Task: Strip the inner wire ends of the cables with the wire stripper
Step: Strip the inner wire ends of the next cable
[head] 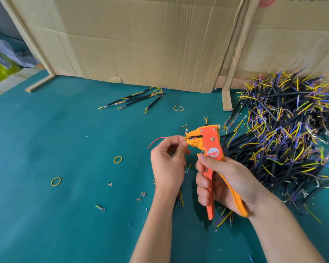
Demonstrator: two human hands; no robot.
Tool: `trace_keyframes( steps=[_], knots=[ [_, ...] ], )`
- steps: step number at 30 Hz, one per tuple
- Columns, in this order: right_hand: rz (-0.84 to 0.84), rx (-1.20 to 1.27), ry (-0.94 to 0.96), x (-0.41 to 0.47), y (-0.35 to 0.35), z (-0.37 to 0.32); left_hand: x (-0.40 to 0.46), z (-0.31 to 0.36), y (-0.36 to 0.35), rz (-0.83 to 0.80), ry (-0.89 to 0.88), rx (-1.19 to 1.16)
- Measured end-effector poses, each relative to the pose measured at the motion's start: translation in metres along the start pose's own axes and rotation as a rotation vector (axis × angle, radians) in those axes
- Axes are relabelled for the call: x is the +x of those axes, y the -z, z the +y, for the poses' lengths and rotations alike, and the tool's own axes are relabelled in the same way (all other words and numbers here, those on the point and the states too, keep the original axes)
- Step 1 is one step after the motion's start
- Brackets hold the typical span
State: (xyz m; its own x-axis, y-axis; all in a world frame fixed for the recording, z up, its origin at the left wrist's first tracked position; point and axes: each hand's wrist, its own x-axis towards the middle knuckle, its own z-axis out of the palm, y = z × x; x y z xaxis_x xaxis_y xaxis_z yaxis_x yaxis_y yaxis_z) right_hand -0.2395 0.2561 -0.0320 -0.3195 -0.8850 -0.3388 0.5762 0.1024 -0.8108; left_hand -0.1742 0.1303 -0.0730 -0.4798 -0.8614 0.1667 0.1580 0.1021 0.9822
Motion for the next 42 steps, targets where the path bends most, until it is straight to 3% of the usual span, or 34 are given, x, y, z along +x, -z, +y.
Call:
trace_keyframes(
  steps=[16, 26, 42],
  knots=[
    [0.024, 0.024, 0.076, 0.003, -0.011, 0.008, 0.000, 0.004, 0.000, -0.045, -0.018, -0.098],
    [-0.133, 0.045, 0.072, 0.001, -0.005, 0.005, 0.002, -0.001, 0.001, 0.038, 0.003, -0.052],
    [-0.077, 0.053, 0.063, 0.003, -0.002, 0.006, 0.002, -0.002, 0.001, 0.011, -0.032, -0.076]
  ],
)
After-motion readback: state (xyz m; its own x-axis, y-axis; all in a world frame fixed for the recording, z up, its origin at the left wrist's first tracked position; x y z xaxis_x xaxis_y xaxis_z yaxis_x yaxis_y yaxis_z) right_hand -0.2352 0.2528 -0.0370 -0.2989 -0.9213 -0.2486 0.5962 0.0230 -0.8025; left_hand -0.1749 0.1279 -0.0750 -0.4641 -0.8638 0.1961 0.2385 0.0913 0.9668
